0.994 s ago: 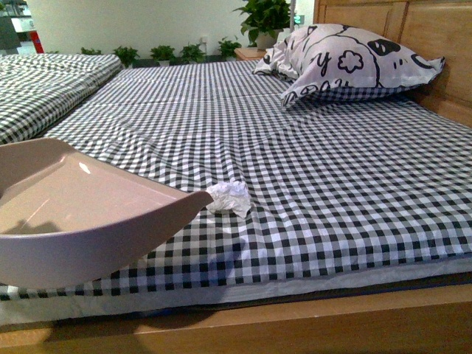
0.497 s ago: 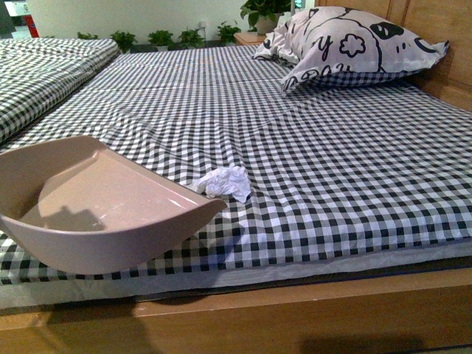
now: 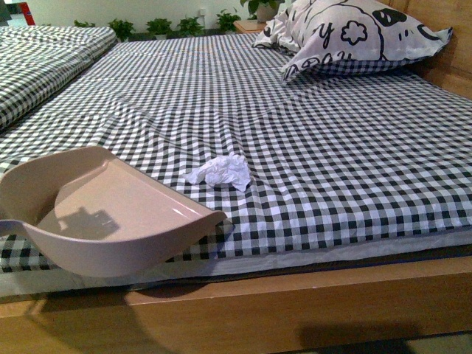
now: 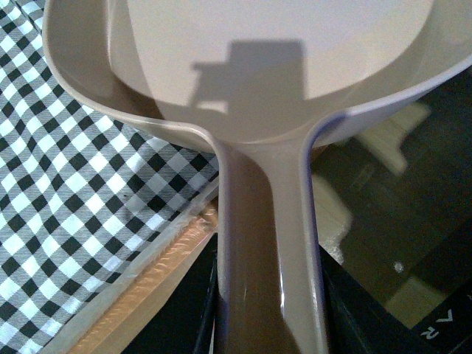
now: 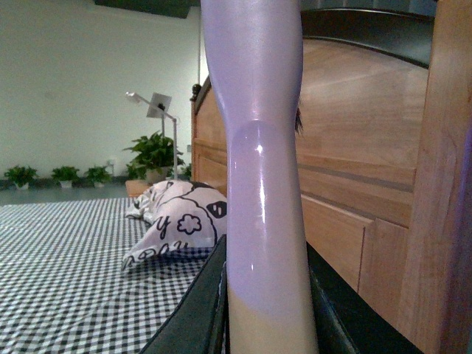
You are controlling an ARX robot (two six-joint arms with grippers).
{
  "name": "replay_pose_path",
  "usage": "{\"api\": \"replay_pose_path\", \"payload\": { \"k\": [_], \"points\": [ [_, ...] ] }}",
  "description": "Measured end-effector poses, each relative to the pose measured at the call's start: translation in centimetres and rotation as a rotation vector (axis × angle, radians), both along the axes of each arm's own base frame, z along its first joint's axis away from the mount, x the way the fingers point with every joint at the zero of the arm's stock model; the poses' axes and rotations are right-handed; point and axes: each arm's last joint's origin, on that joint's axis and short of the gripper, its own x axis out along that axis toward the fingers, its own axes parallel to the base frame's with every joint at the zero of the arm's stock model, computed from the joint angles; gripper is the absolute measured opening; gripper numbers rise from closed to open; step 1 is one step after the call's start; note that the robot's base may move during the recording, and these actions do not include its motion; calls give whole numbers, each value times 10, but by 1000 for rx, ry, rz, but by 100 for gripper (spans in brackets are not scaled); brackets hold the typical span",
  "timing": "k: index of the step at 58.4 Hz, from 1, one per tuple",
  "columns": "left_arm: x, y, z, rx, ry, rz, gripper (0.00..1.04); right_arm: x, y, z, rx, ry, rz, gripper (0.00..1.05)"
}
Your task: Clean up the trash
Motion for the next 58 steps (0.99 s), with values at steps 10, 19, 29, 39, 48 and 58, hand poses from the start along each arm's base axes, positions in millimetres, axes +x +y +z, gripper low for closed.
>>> {"api": "replay_pose_path", "payload": {
  "k": [10,19,29,39,48,58],
  "points": [
    [2,1,-5,14,6,-13,28,0,0,0,0,0,0,21],
    [0,1,-8,18,37,-34,28,0,0,0,0,0,0,21],
    [-2,1,-9,20,56,-45,28,17,7,17,-80,297,32,21],
    [-3,2,-9,21,54,-51,28,48,26,11,-204,586,137,21],
    [-3,2,-9,21,52,-53,28,91,50,1,-260,721,264,21],
    [-3,2,-9,22,52,-55,28,151,81,-15,-334,802,290,21]
  ]
}}
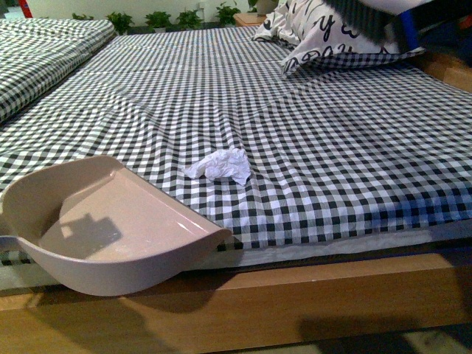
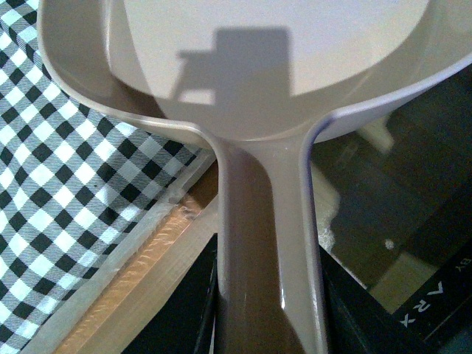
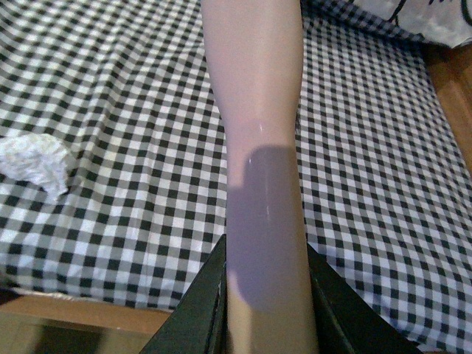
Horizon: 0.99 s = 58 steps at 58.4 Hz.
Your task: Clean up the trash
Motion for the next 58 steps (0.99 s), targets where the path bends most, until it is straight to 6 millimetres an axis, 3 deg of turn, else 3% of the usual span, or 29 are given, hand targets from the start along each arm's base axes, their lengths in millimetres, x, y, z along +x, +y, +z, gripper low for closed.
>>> {"api": "replay_pose_path", "payload": {
  "k": [3,9,16,22,33,43,50,58],
  "points": [
    [0,0,0,0,0,0,28,25,10,-14,-38,53,3,21],
    [0,0,0,0,0,0,28,51,22,-35,-91,128,0,21],
    [0,0,0,1,-1,-1,28,73,34,-67,-158,241,-3,21],
    [0,0,0,1,-1,-1,28,77,41,-85,-194,294,0,21],
    [0,0,0,1,-1,-2,28,71,60,-109,-225,383,65,21],
    [0,0,0,1,-1,-2,28,55,75,-111,-149,491,224,21],
    [0,0,0,1,-1,-2,28,32,83,-99,-23,606,447,21],
    [0,0,0,1,-1,-2,28,10,79,-68,139,661,667,21]
  ]
}}
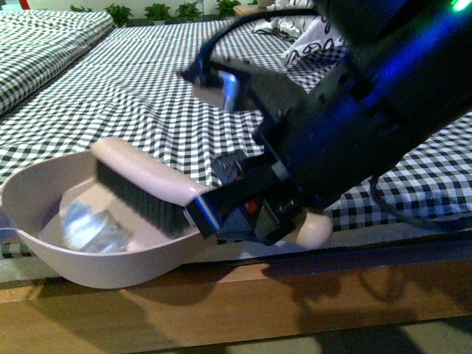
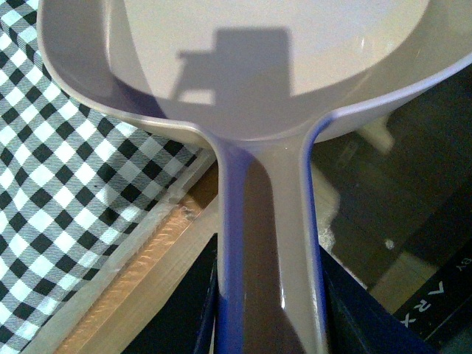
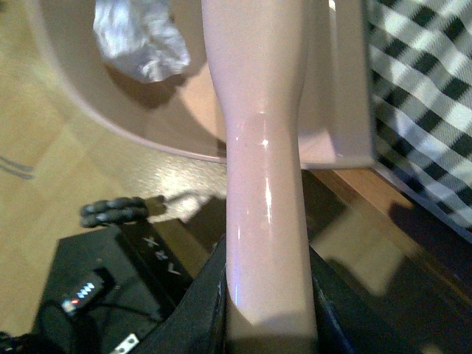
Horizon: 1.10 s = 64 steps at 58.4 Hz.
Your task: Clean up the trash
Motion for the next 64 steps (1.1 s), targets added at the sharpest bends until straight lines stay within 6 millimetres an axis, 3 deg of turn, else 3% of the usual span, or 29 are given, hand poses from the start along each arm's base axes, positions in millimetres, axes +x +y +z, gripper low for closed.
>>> {"api": "replay_pose_path", "payload": {
  "k": [7,20,25,31,39,48,64],
  "points": [
    [0,0,0,1,0,0,28,-1,-14,18,10,-64,-33,20],
    [0,0,0,0,-3,5,28,21,-52,22,-30,-196,-279,20],
    [0,1,-1,-3,-104,65,28,25,-66,32,1,-234,-363,20],
    [4,3,14,-52,-234,173,28,21,-86,52,68,-269,-441,20],
    [1,9,47,-148,-383,439,28,-3,-133,94,221,-315,-547,20],
    [-8,13,72,-211,-460,610,28,-31,-167,126,325,-358,-592,20],
    [-50,3,120,-291,-618,708,28,-86,-196,172,476,-487,-629,20]
  ]
}}
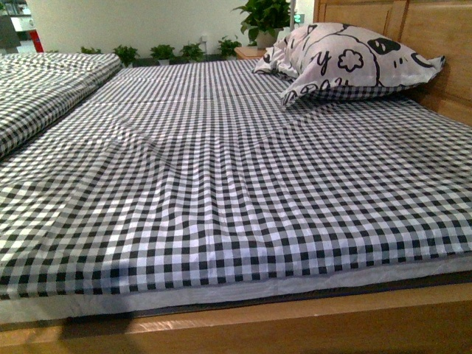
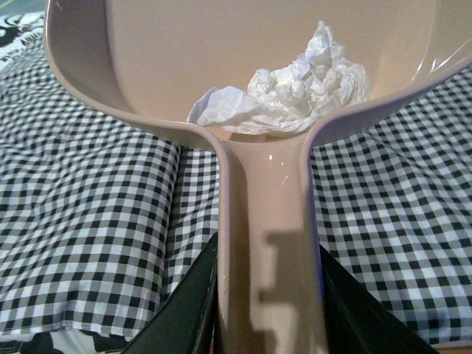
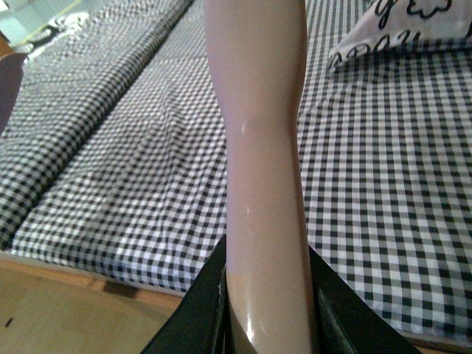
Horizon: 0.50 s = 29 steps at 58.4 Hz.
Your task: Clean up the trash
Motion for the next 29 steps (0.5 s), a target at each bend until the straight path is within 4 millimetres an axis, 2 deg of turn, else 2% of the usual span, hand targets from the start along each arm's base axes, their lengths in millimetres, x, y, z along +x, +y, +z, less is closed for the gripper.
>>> {"api": "replay_pose_path", "payload": {
  "k": [13,22,29],
  "points": [
    [-45,-16,22,-16,-85,-2,28,-47,-15,27,71,-97,-26,20],
    [-68,-28,29,-22,-129,6,28,-75,-24,34,112,-136,-31,20],
    [-83,-36,31,-38,-160,5,28,-89,-28,37,124,-159,-38,20]
  ]
}}
